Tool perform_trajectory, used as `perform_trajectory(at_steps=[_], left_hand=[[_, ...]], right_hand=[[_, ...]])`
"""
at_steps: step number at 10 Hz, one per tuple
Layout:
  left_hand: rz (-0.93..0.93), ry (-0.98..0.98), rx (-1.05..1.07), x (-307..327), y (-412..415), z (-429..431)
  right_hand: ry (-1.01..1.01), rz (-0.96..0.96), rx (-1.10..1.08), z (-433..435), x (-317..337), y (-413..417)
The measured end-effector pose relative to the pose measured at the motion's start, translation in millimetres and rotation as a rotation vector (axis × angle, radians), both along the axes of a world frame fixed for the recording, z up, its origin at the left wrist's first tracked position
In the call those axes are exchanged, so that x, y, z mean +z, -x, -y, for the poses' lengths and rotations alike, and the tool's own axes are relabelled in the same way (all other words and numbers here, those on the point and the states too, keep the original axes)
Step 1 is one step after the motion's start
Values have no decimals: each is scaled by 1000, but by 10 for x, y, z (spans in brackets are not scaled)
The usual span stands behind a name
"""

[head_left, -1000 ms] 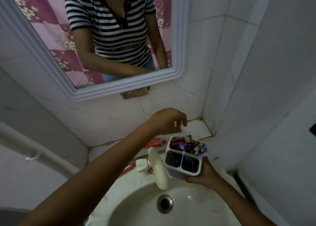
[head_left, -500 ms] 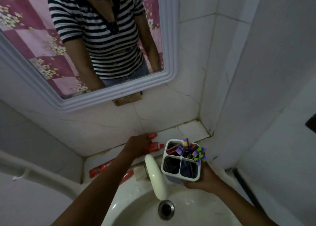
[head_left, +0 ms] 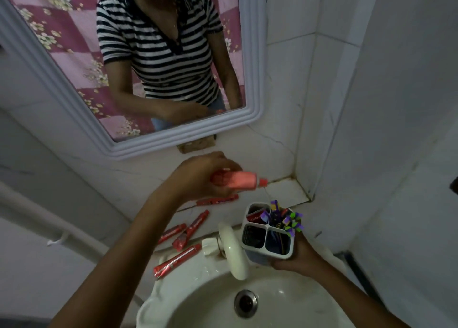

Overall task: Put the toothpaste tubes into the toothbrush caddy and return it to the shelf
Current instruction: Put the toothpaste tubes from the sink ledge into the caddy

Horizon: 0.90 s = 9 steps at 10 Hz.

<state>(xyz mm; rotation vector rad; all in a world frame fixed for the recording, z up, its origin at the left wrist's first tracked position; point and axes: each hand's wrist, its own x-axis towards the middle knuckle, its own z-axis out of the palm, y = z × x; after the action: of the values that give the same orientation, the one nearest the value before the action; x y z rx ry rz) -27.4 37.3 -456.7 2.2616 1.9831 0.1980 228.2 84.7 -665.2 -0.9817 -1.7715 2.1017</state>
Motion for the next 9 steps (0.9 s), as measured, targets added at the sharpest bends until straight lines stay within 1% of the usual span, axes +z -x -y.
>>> perform_trajectory(at_steps=[1, 2, 3, 4, 5, 6, 7, 8, 9], left_hand=[[-413, 247, -118, 130, -336, 20], [-635, 431, -141, -72, -651, -73], [-746, 440, -146, -203, -889, -129], [-759, 486, -152, -261, -1106, -193], [-617, 452, -125, -305, -1054, -237], [-268, 334, -26, -271, -705, -159], [35, 142, 215, -321, -139, 142], [38, 2, 523, -770, 505, 611], [-102, 197, 665, -1319, 888, 1028]], right_hand=[[-142, -71, -44, 16, -113, -49], [-142, 103, -119, 47, -37, -30], [-86, 45, -135, 58, 29, -20], [93, 9, -131, 62, 89, 45], [395, -145, -123, -1, -3, 111], [357, -238, -150, -5, -58, 73], [729, -277, -97, 19, 44, 160], [859, -341, -155, 39, 45, 162], [925, -285, -213, -25, -110, 145]])
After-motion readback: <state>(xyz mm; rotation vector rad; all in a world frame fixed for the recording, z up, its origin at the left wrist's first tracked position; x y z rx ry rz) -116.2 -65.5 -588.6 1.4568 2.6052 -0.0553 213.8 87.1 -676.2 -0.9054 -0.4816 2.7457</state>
